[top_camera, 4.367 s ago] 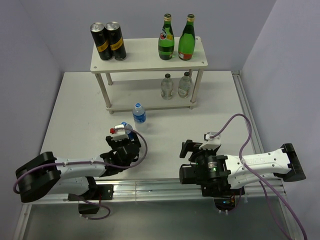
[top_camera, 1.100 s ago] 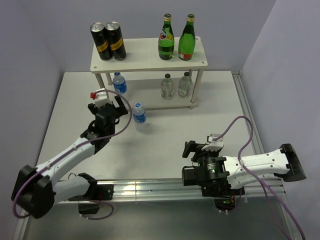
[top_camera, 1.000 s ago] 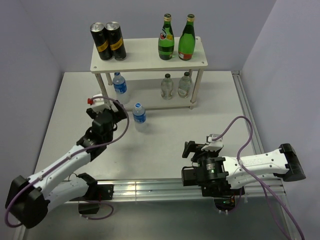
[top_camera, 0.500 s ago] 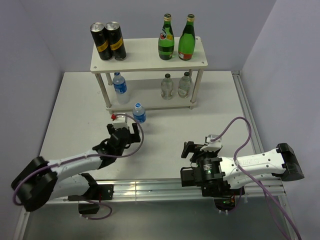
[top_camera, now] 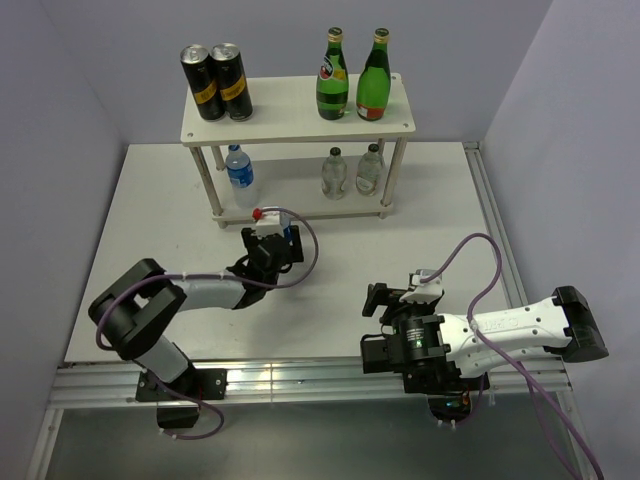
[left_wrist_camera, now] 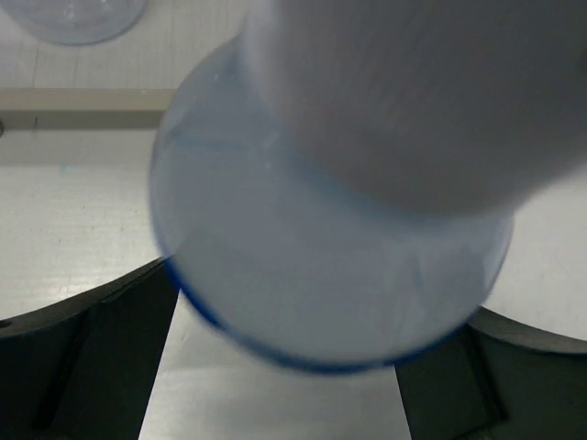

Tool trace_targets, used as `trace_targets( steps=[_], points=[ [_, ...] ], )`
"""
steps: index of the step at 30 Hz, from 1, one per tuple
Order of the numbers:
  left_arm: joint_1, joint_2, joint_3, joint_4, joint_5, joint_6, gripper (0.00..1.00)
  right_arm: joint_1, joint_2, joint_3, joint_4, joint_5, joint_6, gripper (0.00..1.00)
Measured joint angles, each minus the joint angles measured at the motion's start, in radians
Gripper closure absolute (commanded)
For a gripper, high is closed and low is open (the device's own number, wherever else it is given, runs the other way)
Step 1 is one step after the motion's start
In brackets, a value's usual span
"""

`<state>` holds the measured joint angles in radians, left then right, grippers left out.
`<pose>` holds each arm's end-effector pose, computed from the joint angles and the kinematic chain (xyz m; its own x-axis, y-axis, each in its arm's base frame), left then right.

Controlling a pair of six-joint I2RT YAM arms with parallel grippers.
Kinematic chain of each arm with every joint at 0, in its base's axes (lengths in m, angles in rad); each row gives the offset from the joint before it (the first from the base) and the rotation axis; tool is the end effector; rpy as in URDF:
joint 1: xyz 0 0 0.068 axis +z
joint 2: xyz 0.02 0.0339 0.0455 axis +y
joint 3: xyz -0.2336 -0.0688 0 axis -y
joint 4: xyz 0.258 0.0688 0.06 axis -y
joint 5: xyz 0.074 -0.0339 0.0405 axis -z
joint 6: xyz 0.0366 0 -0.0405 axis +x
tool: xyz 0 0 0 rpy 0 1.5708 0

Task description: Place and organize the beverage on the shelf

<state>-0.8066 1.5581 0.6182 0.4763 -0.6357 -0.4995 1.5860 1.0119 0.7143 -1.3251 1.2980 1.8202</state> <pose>0.2303 -0.2089 0.1279 -0.3739 -0.1669 -0.9123 0.0391 0.9799 -0.1954 0.0329 0.1566 0.2095 -0.2641 0.1941 -0.9448 0.0516 0.9810 0.1871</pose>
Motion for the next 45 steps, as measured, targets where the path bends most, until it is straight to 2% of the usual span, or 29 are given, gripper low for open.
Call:
trace_targets(
  steps=[1,3,4,5,6,12,21,32,45],
  points=[
    [0.000,0.018,0.013,0.012,-0.009,0.003,0.23,0.000,0.000,0.000,0.002,0.000,-0.003,0.00],
    [0.001,0.056,0.040,0.029,-0.026,0.010,0.44,0.000,0.000,0.000,0.003,0.000,-0.007,0.00],
    [0.002,0.087,0.064,0.042,-0.045,0.024,0.82,0.000,0.000,0.000,0.004,0.000,-0.008,0.00],
    [0.003,0.096,0.073,0.045,-0.049,0.024,0.94,0.000,0.000,0.000,0.005,0.000,-0.008,0.00],
    [0.005,0.111,0.089,0.053,-0.056,0.032,1.00,0.000,0.000,0.000,0.005,0.000,-0.010,0.00],
    [0.040,0.157,0.153,0.034,-0.052,0.051,1.00,0.000,-0.005,0.000,0.006,0.000,-0.011,0.00],
    [0.065,0.126,0.247,-0.126,-0.027,0.139,1.00,0.000,-0.004,0.000,0.006,0.000,-0.011,0.00],
    [0.094,0.089,0.353,-0.189,-0.005,0.200,1.00,0.000,0.002,0.000,0.006,0.000,-0.011,0.00],
    [0.183,0.191,0.505,-0.151,0.000,0.244,1.00,0.000,0.040,0.000,0.005,0.000,-0.010,0.00]
  ],
)
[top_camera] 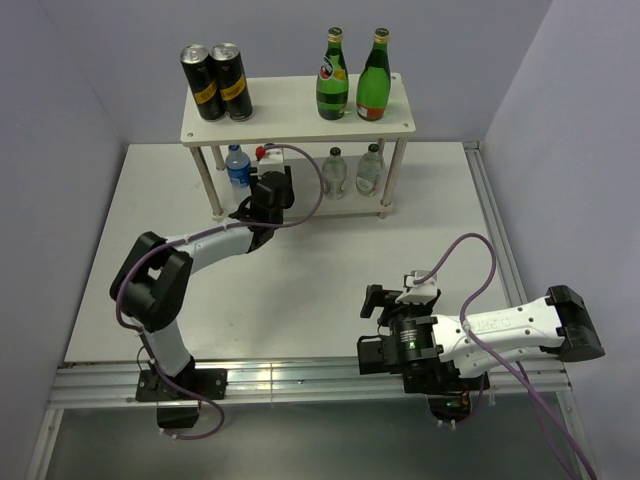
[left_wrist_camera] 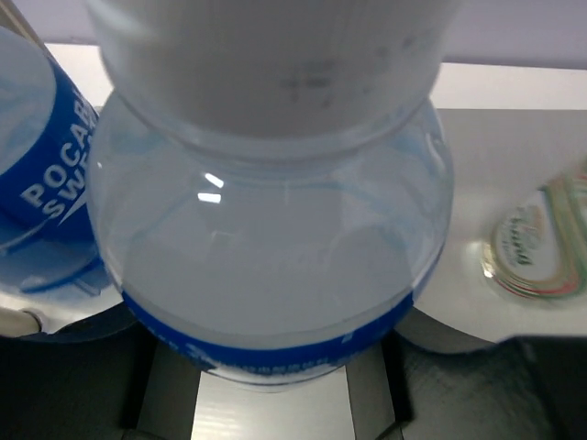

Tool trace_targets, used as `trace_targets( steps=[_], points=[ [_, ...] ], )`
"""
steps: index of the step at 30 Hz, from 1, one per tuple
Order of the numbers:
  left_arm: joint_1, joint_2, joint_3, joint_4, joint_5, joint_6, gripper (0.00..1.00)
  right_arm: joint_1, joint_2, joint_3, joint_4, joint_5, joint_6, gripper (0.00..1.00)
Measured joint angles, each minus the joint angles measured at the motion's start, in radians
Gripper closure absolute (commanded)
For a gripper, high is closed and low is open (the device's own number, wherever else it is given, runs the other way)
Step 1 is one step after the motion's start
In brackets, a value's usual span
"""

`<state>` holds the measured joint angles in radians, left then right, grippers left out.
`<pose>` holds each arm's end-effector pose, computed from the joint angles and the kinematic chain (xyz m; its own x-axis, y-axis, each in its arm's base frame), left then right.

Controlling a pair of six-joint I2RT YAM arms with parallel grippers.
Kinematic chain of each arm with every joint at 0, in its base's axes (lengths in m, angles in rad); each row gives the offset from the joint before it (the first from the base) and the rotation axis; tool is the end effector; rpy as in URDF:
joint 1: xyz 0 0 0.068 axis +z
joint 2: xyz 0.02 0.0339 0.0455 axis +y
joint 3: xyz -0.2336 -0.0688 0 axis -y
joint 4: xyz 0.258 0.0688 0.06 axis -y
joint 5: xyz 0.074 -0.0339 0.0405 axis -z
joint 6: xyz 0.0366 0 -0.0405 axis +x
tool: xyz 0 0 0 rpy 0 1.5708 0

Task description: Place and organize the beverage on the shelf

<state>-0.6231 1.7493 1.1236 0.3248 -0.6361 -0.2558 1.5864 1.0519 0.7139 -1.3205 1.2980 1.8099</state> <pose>0.3412 -0.2184 0.2103 -0.2350 -0.0817 -0.9685 -0.0525 0.9961 -0.0713 0.0327 0.1606 0.2039 -0.2641 0.1499 -0.9528 0.0484 0.9887 0.1421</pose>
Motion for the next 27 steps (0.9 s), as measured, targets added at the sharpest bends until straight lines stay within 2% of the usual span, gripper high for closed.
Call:
trace_targets(
  steps=[8,11,14,15,17,18,21,24,27],
  points=[
    [0.062,0.074,0.018,0.037,0.040,-0.024,1.00,0.000,0.005,0.000,0.000,0.000,0.000,0.00],
    [0.070,0.082,0.019,0.057,0.045,-0.027,0.96,0.000,0.009,0.000,0.000,0.000,0.000,0.00],
    [0.070,0.083,0.019,0.060,0.048,-0.029,0.83,0.000,0.019,0.000,-0.001,0.000,0.003,0.00],
    [0.070,0.083,0.019,0.060,0.049,-0.030,0.73,0.000,0.023,0.000,-0.002,0.000,0.004,0.00],
    [0.070,0.083,0.019,0.060,0.051,-0.031,0.61,0.000,0.028,0.000,-0.004,0.001,0.007,0.00],
    [0.070,0.083,0.019,0.060,0.054,-0.031,0.49,0.000,0.032,0.000,-0.006,0.001,0.008,0.00],
    [0.070,0.083,0.019,0.060,0.059,-0.032,0.31,0.000,0.037,0.000,-0.008,0.001,0.016,0.00],
    [0.070,0.083,0.012,0.078,0.066,-0.040,0.17,0.000,0.037,0.000,-0.010,0.001,0.024,0.00],
    [0.068,0.080,0.008,0.106,0.073,-0.050,0.13,0.000,0.037,0.000,-0.010,0.002,0.028,0.00]
  ],
)
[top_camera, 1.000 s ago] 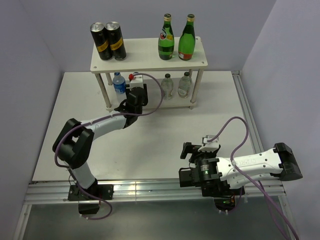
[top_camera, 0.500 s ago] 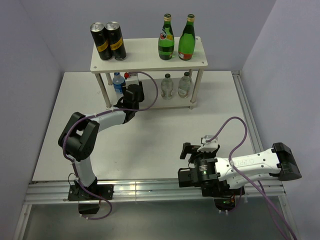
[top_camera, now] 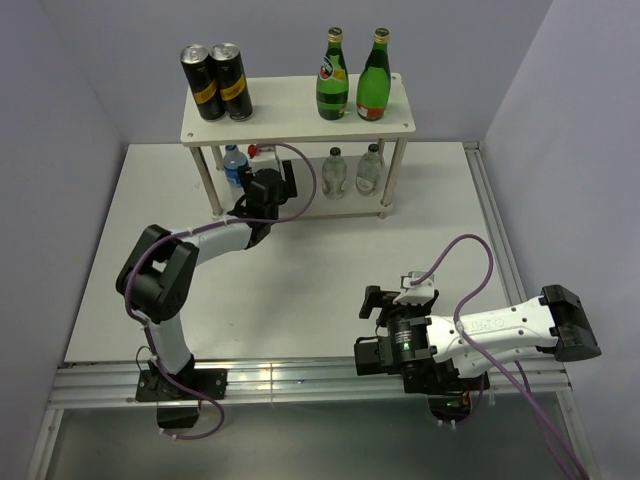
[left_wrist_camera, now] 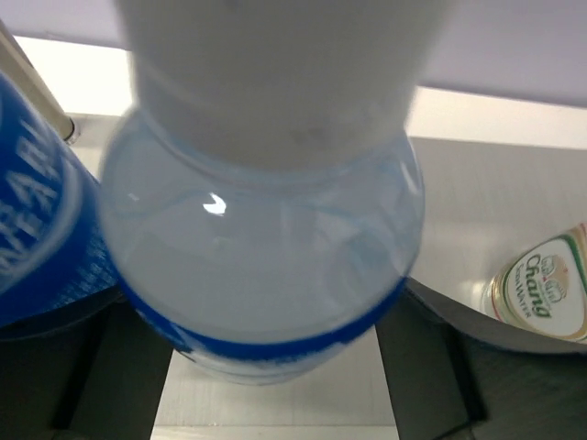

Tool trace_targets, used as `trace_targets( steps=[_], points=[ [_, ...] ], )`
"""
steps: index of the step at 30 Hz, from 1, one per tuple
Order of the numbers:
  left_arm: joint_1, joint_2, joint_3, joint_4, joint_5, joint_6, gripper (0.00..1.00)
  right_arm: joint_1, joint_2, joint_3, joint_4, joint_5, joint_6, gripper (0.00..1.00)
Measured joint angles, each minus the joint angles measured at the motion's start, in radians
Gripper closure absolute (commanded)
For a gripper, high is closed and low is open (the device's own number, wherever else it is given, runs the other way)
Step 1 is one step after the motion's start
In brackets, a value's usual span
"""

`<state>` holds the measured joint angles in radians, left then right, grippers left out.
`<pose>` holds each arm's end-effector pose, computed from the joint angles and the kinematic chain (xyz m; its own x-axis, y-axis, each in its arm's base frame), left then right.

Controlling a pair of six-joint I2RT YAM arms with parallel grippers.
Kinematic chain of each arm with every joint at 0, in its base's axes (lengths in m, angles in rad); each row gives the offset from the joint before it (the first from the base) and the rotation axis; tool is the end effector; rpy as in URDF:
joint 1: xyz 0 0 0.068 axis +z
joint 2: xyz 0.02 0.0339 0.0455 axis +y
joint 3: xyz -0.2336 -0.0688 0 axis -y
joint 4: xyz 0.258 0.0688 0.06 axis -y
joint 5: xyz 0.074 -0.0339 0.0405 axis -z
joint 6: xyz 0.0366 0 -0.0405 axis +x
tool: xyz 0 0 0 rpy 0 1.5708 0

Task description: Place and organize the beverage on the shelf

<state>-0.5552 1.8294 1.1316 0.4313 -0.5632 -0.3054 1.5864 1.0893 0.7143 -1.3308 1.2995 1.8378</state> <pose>0.3649 -0.2033 0.1919 -0.2159 -0.1653 -0.9623 -0.0596 0.9860 -0.1560 0.0327 0.1631 0.1988 -0.2606 0.1323 -0.9563 0.0552 0.9910 0.1221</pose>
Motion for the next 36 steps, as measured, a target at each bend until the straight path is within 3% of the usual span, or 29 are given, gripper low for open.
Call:
trace_targets(
  steps=[12,20,25,29,36],
  points=[
    [-0.029,-0.081,-0.095,0.012,-0.011,-0.014,0.13,0.000,0.004,0.000,-0.002,0.002,0.032,0.00],
    [-0.166,-0.306,-0.303,-0.022,-0.098,-0.085,0.15,0.000,0.045,0.002,-0.004,0.002,0.085,0.00],
    [-0.306,-0.565,-0.425,-0.214,-0.202,-0.192,0.16,0.005,0.078,0.036,-0.009,0.002,0.072,0.00],
    [-0.411,-0.816,-0.428,-0.449,-0.288,-0.265,0.14,0.012,0.069,0.167,-0.011,0.004,-0.031,0.00],
    [-0.446,-1.074,-0.186,-0.772,-0.370,-0.252,0.14,0.015,-0.025,0.563,0.018,0.091,-0.430,0.00]
  ],
)
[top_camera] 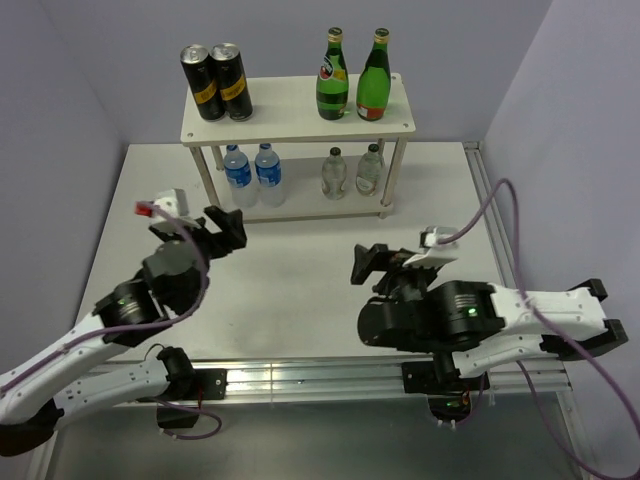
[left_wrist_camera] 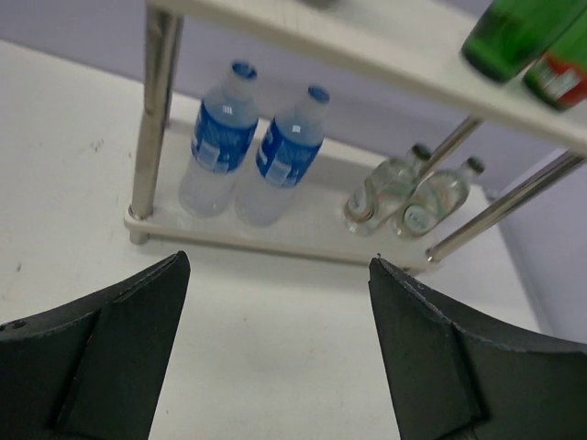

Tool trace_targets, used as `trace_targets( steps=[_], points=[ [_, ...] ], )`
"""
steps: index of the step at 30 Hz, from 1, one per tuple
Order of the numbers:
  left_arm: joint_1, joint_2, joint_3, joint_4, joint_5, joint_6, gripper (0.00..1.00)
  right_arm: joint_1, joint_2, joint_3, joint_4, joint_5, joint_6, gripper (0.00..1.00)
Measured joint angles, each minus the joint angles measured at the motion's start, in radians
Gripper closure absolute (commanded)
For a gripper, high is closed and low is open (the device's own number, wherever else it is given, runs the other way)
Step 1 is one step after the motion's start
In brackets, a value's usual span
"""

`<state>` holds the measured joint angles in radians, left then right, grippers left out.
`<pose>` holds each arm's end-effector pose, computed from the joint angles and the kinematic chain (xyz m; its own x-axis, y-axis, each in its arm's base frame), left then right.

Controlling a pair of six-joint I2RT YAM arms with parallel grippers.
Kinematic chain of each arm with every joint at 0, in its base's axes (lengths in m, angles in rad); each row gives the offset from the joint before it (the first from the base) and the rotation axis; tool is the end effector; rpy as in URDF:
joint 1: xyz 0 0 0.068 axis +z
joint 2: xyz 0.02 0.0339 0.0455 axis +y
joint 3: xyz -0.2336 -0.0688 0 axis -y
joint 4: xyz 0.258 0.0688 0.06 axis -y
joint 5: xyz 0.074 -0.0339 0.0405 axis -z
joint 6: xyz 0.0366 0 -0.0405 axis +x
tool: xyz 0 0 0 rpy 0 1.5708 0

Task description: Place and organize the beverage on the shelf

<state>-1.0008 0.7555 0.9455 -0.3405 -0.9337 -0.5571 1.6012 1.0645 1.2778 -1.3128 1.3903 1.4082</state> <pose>0.1255 -0.1413 0.3670 -0.1067 -0.4164 -0.9029 0.0183 0.9071 -0.4205 0.0304 0.1838 0.3593 -0.1861 0.2910 -0.9384 -0.0580 0.9502 0.3062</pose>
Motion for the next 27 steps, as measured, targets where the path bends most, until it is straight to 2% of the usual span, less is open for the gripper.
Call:
trace_targets(
  steps=[4,8,11,15,27],
  points=[
    [-0.001,-0.042,0.117,-0.060,-0.033,0.061,0.12,0.000,-0.081,0.096,0.182,0.047,-0.382,0.00],
    [-0.002,-0.068,0.124,-0.072,-0.053,0.138,0.11,0.000,-0.195,0.010,0.565,0.067,-0.839,0.00],
    [-0.002,-0.094,0.089,-0.070,-0.052,0.183,0.10,0.000,-0.270,-0.055,0.742,0.073,-1.051,0.00],
    [-0.002,-0.139,0.040,-0.056,-0.052,0.226,0.09,0.000,-0.296,-0.051,0.805,0.086,-1.132,0.00],
    [-0.002,-0.147,0.035,-0.049,-0.053,0.242,0.09,0.000,-0.293,-0.063,0.848,0.083,-1.209,0.00]
  ],
)
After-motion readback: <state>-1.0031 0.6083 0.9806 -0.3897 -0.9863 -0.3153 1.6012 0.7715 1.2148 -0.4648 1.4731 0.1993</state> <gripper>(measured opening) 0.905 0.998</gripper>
